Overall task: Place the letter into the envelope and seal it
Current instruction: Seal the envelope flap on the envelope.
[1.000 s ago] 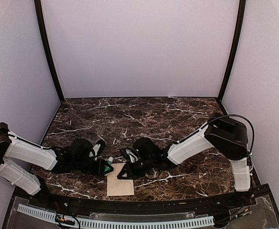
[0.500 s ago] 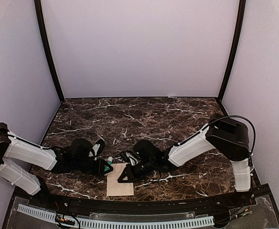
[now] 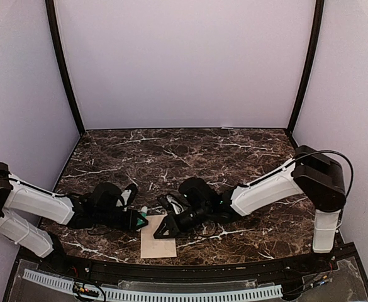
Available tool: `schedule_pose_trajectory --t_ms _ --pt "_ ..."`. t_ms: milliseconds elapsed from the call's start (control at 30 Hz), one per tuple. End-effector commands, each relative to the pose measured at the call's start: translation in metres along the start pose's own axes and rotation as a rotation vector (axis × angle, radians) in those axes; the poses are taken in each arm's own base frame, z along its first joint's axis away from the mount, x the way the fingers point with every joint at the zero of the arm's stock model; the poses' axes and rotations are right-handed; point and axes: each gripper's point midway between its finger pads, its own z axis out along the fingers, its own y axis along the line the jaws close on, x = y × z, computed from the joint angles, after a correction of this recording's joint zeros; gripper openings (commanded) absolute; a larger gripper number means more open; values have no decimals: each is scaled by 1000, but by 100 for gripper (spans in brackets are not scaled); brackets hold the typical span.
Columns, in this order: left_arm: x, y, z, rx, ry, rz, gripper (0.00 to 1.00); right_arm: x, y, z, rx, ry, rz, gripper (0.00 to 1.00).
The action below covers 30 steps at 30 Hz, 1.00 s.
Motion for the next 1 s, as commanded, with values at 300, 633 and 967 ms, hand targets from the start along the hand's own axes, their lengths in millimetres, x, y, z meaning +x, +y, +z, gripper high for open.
schedule_pose_trajectory --t_ms 300,633,967 --pt "3 -3 -6 24 5 11 0 -20 21 -40 7 -143 -54 27" --pt "-44 -65 -33 239 -153 104 0 -44 31 -112 27 -399 -104 45" --pt "-67 -84 -58 256 -220 139 0 -46 4 -151 144 -533 -49 52"
